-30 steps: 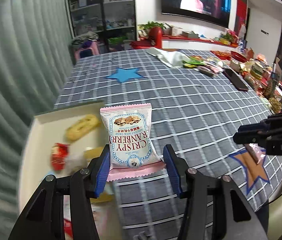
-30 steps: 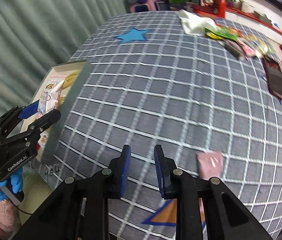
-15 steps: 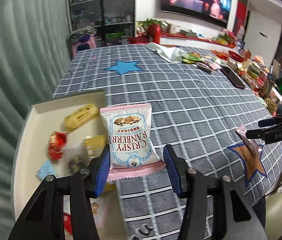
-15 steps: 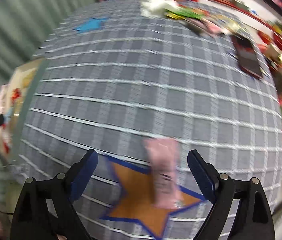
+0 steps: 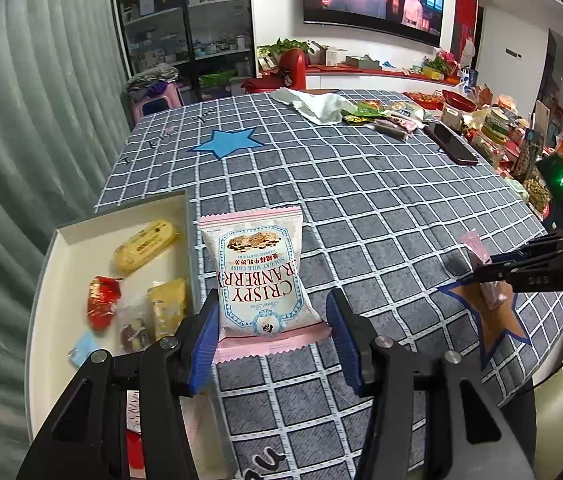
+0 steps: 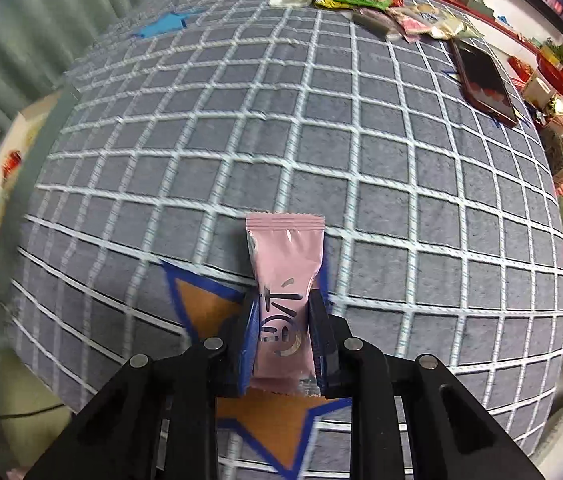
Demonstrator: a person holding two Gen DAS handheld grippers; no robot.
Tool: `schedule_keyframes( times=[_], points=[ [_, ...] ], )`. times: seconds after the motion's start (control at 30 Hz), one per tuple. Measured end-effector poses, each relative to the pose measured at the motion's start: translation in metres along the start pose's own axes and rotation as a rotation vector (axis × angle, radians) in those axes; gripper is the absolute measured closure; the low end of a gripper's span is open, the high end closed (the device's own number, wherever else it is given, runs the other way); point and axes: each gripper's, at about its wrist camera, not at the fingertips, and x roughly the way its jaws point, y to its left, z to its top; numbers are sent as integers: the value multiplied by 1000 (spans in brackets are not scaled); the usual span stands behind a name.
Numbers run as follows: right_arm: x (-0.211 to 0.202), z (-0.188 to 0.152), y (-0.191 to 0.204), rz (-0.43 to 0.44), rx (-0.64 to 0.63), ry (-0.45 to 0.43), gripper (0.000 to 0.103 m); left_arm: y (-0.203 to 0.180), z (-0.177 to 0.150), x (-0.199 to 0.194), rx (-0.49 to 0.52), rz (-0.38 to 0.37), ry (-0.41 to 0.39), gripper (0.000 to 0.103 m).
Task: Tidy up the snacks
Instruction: 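Carry both snacks over the tray and open both tools to drop them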
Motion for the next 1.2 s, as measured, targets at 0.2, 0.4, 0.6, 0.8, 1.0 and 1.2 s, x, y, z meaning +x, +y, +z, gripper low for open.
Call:
schedule_keyframes(
  times=[0.2,0.4,0.6,0.8,1.0,1.2],
  points=[
    [-23,17,46,120,-46,-39,78,20,-2,-7,-27,20,-12,47],
    [-40,48,115,214,-128,-61,78,50,-8,-14,-68,65,-16,47],
    [-47,73,180,254,-236,-74,78,97,-19,-24,-141,145,-18,47],
    [-5,87,175,109,-232,23,65,121,-36,-25,-182,163,-2,47],
    [30,87,137,72,-135,87,27,126,-41,-9,-197,140,30,47],
    [53,81,147,-15,-189,127,63,126,-42,-5,-174,144,42,47]
  ],
)
